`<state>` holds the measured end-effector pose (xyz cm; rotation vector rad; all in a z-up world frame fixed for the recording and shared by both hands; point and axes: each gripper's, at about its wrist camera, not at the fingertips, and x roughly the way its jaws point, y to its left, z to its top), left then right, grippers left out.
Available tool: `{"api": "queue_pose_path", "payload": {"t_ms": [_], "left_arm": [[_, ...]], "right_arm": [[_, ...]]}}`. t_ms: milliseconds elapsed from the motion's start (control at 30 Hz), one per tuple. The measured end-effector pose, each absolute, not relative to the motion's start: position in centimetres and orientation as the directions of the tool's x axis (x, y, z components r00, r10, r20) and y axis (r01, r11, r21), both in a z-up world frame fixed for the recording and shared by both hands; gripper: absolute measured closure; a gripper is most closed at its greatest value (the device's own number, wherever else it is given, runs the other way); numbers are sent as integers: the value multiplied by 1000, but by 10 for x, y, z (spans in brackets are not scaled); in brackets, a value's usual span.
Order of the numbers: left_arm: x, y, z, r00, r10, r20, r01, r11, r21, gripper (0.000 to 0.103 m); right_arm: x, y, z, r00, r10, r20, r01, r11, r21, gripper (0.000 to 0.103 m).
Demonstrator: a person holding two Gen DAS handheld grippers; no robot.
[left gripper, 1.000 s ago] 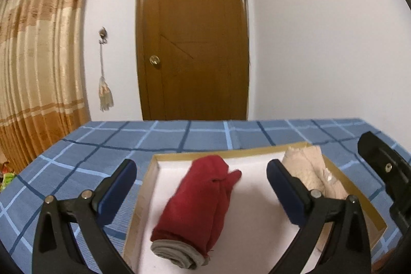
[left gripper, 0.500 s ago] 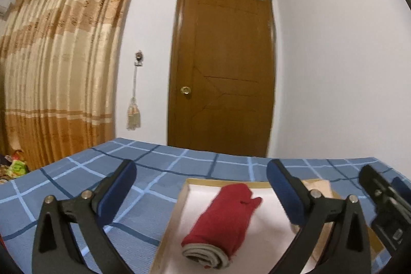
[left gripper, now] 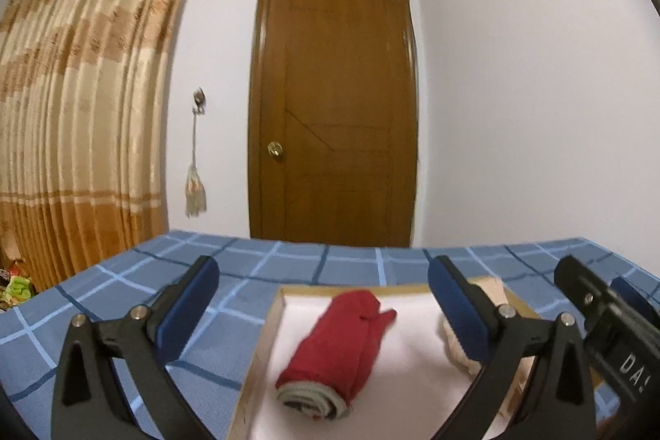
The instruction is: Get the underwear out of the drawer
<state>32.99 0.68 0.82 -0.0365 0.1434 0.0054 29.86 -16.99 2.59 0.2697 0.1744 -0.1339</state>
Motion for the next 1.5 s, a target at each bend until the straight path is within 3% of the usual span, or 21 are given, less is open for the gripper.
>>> {"api": "queue_pose_path", "payload": {"t_ms": [267, 867, 1500], "left_arm": [[316, -4, -1, 981, -5, -194, 6, 1000, 7, 0], [301, -4, -15, 951, -20, -309, 15, 1000, -16, 0], [249, -6, -32, 897, -60, -437, 54, 998, -26, 0]], "right_arm": [[293, -179, 23, 976, -96, -194, 153, 940, 304, 10], [266, -174, 25, 982, -87, -171, 129, 958, 255, 11], [203, -181, 5, 962, -27, -271, 105, 955, 277, 11]]}}
